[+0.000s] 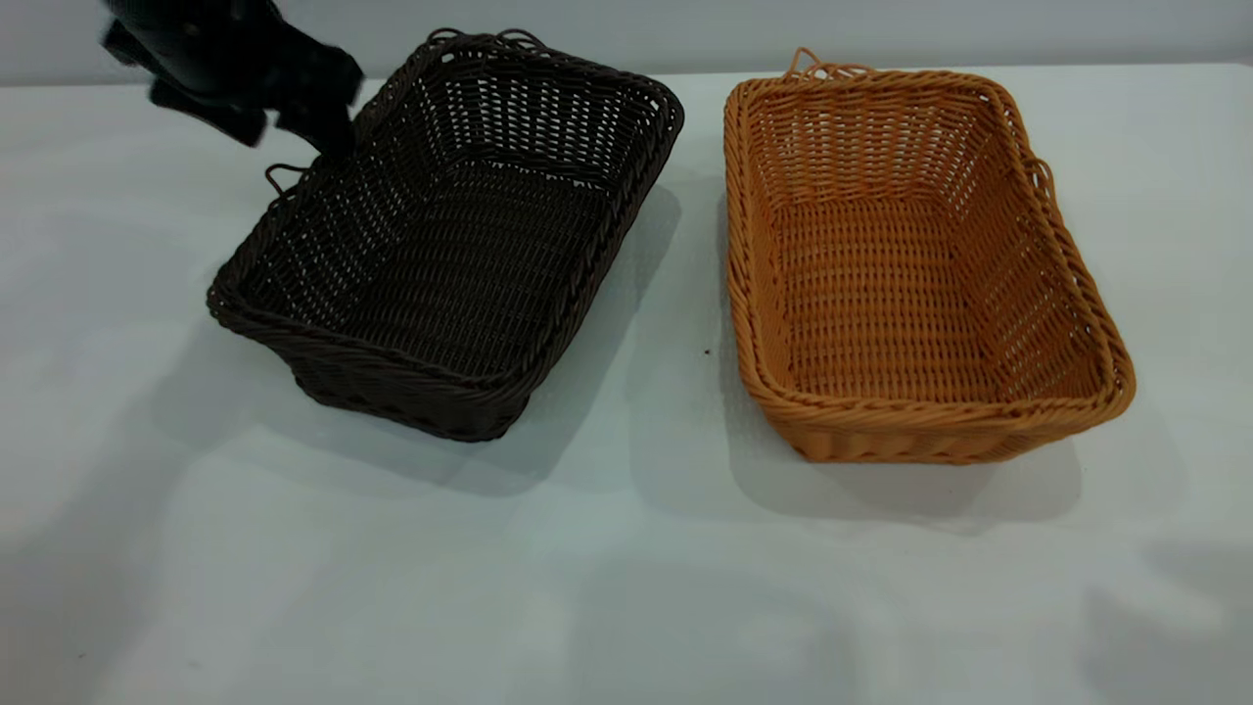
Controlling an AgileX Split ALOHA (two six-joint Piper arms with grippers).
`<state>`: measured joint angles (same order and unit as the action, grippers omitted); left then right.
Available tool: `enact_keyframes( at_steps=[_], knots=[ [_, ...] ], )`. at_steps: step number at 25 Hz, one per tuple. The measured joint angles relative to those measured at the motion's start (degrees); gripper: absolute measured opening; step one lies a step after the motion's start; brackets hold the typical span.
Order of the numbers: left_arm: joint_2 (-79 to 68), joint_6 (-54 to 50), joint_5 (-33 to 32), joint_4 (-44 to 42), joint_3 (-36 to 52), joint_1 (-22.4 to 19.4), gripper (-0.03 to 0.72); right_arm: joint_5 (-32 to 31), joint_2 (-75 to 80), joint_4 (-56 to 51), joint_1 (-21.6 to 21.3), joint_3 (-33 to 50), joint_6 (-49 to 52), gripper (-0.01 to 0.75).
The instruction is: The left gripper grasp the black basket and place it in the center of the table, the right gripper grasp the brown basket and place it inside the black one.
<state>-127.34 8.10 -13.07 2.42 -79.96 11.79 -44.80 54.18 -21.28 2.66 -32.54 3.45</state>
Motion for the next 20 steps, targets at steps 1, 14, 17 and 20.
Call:
enact_keyframes(
  at_steps=[1,14,17,20],
  knots=[
    [-1.31,0.07,0.0,0.0,-1.07,0.19,0.53,0.14,1.41,-1.11,0.0,0.0,-0.5,0.576],
    [-9.26,3.7,1.34,0.46,-7.71,1.49,0.086,1.13,26.87,-34.51,0.0,-0.2,-9.34,0.575],
    [-6.71,5.04,1.28,0.23,-7.71,1.49,0.084,2.17,35.05,-41.33,0.0,-0.36,-10.56,0.575],
    [-2.84,5.86,2.47,-0.47,-7.71,1.49,0.084,3.37,42.94,-46.86,0.0,-0.61,-11.26,0.575]
  ],
)
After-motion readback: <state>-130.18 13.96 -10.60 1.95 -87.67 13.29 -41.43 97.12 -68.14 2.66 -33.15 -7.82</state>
